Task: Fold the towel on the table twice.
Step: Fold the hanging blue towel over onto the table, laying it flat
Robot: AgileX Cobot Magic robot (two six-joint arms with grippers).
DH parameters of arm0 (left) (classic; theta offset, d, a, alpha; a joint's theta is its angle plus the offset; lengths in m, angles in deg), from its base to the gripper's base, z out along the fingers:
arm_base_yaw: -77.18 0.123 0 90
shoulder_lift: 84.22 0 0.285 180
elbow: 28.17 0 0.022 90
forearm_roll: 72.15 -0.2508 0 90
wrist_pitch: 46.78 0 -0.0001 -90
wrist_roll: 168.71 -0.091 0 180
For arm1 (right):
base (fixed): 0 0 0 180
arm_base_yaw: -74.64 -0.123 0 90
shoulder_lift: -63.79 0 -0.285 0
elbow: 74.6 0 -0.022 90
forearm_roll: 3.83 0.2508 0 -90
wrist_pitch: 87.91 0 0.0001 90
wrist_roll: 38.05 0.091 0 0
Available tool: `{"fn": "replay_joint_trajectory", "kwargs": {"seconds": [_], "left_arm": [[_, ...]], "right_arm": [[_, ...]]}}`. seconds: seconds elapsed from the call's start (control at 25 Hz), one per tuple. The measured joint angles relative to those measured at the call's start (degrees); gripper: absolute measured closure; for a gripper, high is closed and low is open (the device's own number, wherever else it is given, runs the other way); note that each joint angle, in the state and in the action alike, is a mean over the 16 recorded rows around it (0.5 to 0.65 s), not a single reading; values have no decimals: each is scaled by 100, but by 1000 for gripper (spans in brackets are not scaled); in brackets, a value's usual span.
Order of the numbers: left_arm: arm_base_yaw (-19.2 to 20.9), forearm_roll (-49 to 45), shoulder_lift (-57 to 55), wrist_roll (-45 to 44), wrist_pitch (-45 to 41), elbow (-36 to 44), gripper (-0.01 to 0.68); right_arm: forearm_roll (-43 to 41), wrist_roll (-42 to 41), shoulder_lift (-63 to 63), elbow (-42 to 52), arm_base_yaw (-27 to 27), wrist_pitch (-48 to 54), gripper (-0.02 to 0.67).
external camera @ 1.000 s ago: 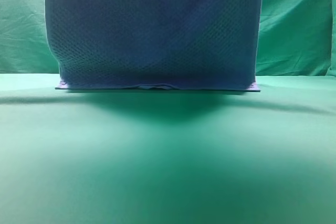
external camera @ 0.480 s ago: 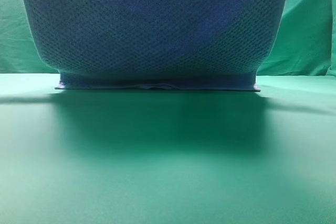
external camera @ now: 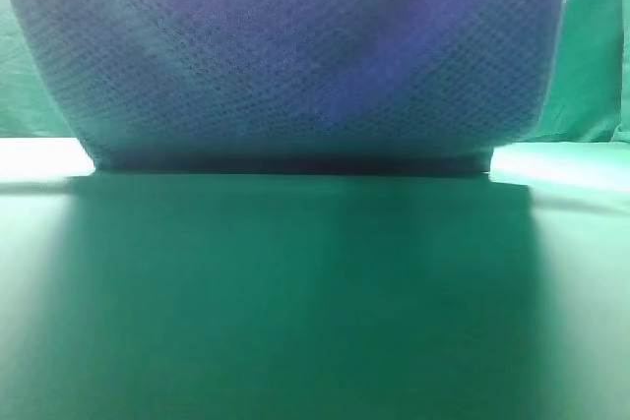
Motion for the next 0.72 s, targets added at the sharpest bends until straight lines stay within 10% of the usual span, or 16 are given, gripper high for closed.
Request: {"fn": "replay_joint_trajectory", "kwargs": {"seconds": [0.72], "left_arm": [[0, 480, 1456, -3, -690, 2128, 673]], "right_arm": [[214, 429, -2226, 2451, -20, 373, 649]]}}
